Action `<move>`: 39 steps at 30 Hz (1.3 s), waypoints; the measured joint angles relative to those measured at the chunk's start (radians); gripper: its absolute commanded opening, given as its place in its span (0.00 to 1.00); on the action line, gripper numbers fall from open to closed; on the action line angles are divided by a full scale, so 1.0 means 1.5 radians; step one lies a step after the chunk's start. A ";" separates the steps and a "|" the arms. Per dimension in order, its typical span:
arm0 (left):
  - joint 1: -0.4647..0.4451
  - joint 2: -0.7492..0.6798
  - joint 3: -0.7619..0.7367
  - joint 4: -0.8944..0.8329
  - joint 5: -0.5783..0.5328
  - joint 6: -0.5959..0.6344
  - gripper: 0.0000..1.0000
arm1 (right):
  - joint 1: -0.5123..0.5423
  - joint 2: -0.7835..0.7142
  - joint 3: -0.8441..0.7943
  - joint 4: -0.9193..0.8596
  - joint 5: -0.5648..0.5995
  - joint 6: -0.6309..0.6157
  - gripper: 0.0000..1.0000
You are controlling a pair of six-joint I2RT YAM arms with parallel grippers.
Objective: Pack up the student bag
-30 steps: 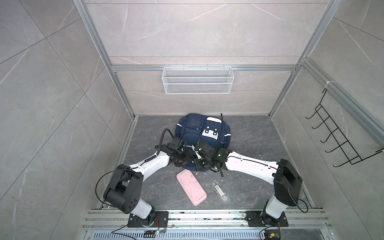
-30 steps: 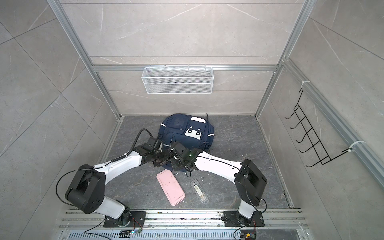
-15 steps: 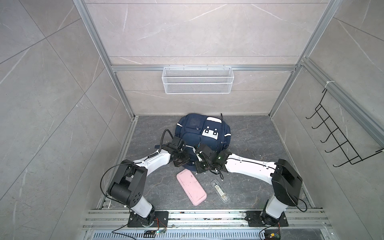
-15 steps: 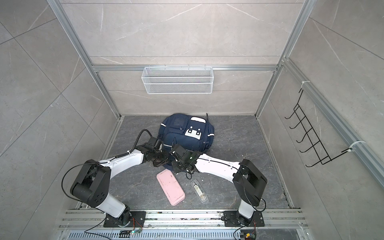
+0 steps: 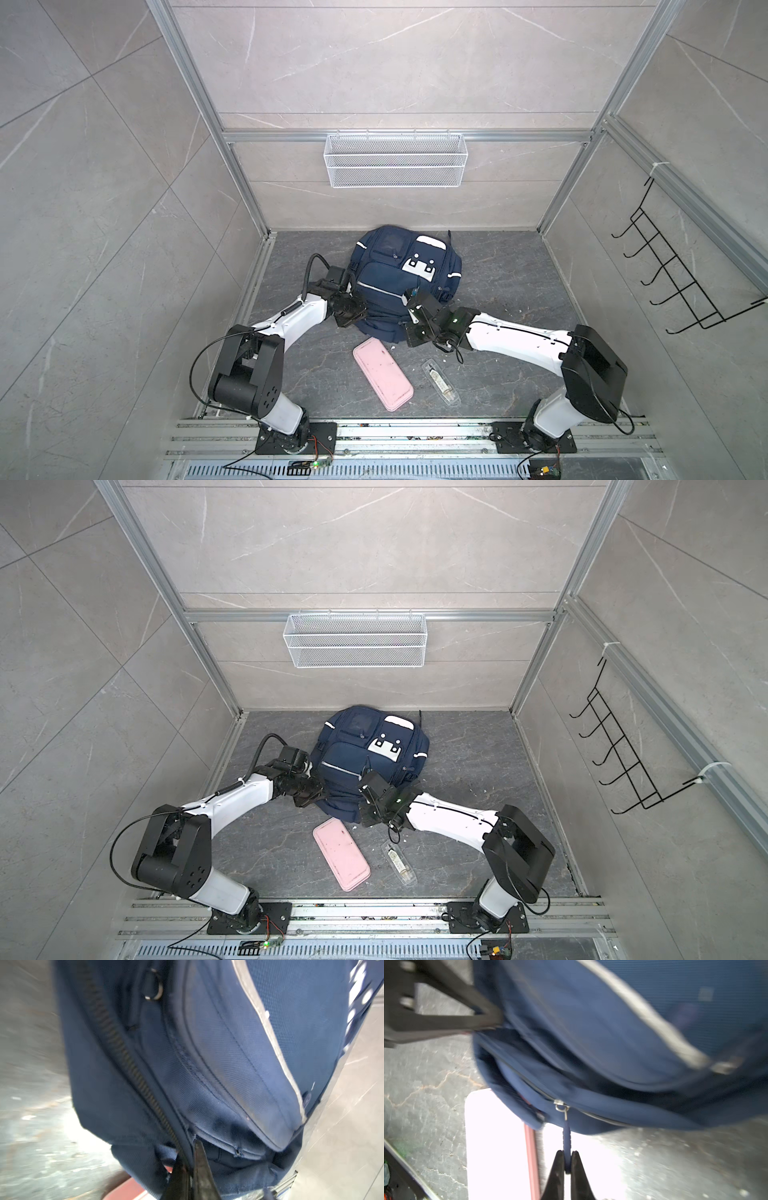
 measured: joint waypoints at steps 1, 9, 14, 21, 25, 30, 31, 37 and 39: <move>0.005 -0.002 0.001 0.000 0.009 0.002 0.00 | -0.009 -0.008 -0.006 0.008 -0.010 -0.003 0.00; 0.023 -0.002 0.039 -0.007 0.075 0.014 0.00 | -0.064 -0.071 -0.029 0.029 -0.064 -0.033 0.00; 0.028 0.003 0.047 0.004 0.086 0.014 0.00 | -0.071 -0.079 -0.034 0.041 -0.099 -0.029 0.00; 0.009 0.005 0.046 -0.006 0.020 0.017 0.00 | -0.022 -0.010 0.001 0.037 -0.123 0.004 0.00; -0.001 0.004 0.039 -0.001 -0.014 0.017 0.00 | 0.013 0.060 0.065 0.034 -0.137 0.020 0.00; -0.011 0.004 0.023 0.011 -0.031 0.017 0.00 | 0.029 0.089 0.114 0.035 -0.151 0.040 0.00; -0.012 0.004 0.023 0.012 -0.033 0.017 0.00 | 0.029 0.089 0.117 0.033 -0.151 0.043 0.00; -0.012 0.004 0.022 0.013 -0.052 0.017 0.00 | 0.028 0.069 0.108 0.023 -0.139 0.055 0.00; -0.010 0.004 0.022 0.013 -0.047 0.017 0.00 | 0.026 0.044 0.090 0.023 -0.132 0.057 0.00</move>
